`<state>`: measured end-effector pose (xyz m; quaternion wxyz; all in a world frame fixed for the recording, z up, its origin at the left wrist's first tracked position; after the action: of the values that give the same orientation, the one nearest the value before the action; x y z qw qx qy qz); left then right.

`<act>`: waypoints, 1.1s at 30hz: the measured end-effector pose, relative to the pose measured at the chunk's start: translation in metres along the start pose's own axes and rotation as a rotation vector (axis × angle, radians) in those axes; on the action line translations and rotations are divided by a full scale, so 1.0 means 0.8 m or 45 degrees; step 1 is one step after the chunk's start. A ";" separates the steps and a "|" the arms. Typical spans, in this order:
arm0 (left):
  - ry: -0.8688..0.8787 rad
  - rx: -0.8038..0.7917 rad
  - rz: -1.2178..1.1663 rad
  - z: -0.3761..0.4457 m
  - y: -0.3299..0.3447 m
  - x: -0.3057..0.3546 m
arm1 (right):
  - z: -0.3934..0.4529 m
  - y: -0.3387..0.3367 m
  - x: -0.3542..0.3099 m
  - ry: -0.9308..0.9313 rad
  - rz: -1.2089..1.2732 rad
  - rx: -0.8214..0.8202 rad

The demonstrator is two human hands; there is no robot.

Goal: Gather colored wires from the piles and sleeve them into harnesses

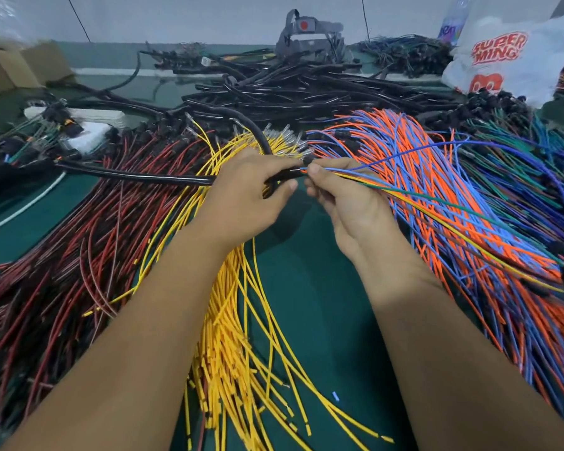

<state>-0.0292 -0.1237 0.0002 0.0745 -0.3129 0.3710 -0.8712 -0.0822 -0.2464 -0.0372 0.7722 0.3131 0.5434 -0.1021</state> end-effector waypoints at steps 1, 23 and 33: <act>0.015 0.022 0.021 0.000 0.000 0.001 | 0.000 0.000 -0.001 -0.008 -0.004 0.010; 0.100 -0.146 0.204 -0.002 0.019 0.025 | -0.006 0.011 0.006 0.069 -0.408 -0.015; -0.184 -0.194 0.114 0.003 0.003 -0.029 | -0.006 0.004 -0.020 -0.018 0.177 0.060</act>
<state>-0.0101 -0.1185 -0.0115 0.1159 -0.3628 0.4435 -0.8113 -0.0905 -0.2445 -0.0223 0.7738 0.3672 0.5123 -0.0633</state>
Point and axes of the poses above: each hand's wrist, its own z-axis towards the middle knuckle, its own y-axis out of the palm, x = y × z, the point moved 6 cm from there along z, towards the middle knuckle, and after that the axes turned 7 degrees about -y, right-handed, at the moved point
